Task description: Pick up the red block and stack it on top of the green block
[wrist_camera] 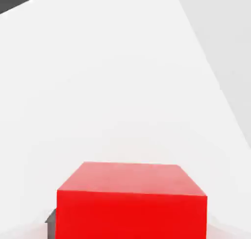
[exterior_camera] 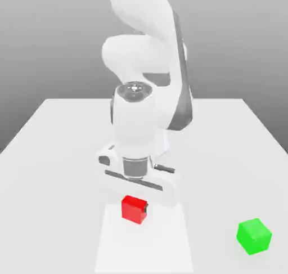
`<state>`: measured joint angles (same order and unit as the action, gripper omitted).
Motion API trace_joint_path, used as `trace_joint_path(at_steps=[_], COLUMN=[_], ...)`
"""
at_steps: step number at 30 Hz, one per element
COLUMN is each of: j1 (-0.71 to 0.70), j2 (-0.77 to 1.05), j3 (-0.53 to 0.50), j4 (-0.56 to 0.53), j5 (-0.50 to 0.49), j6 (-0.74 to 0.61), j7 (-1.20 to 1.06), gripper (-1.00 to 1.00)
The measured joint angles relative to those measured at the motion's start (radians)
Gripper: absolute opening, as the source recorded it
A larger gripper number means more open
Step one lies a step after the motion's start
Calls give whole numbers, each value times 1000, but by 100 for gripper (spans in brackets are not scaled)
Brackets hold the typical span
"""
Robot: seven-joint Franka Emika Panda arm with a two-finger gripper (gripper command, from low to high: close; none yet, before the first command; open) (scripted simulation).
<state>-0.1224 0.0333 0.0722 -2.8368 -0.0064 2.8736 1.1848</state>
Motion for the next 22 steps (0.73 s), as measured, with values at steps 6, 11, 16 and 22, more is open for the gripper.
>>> trace_joint_path(at_steps=[6,11,16,22], j1=[71,265,346,370], j2=[-14,65,191,256], j3=[118,214,217,189], j4=[116,295,384,390], j5=[2,-46,-133,-176], j6=[-141,-244,-206,-150], j7=[86,243,363,396], gripper=[-100,-100,-100,100])
